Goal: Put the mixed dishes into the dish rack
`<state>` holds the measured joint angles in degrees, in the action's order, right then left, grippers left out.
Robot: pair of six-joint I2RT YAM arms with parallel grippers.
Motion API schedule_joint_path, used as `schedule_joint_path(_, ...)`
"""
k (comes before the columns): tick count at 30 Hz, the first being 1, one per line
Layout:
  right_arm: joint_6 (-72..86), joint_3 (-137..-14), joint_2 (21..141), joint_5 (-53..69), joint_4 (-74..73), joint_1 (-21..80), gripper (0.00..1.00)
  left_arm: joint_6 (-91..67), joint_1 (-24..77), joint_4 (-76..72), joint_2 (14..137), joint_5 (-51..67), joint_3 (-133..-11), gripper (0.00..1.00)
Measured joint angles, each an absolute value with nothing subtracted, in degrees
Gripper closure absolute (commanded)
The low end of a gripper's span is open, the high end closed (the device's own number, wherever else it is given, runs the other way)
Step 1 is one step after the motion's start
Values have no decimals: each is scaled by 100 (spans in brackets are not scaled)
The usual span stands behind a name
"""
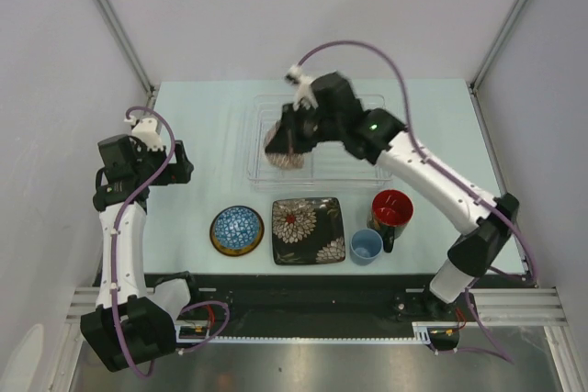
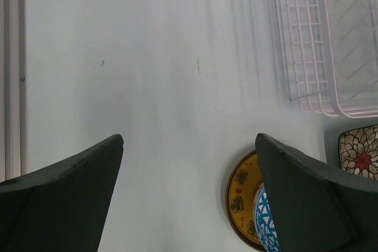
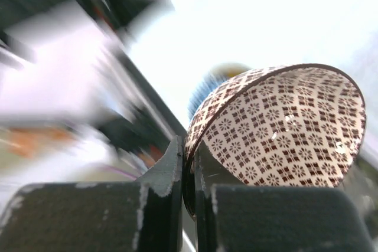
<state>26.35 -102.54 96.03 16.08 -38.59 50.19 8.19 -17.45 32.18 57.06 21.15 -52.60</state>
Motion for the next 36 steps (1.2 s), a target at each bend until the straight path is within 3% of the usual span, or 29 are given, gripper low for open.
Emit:
schedule_joint_path(6,4388,-9325,9205,3173,-950,3594,100,812,-1747,3188,5706,2119,-5216,0)
schedule_joint_path(12,6403,-8853,10460,3959,1946,3107,100,812,-1750,3183,5706,2121,-5203,0)
schedule_joint_path(16,7231,-8849,11343,4095,3052,2923,100,812,-1752,3135,5706,2128,-5122,0)
schedule_joint_path(36,7817,-10331,13611,4165,3905,2617,100,873,-1756,3087,5776,2139,-4943,0)
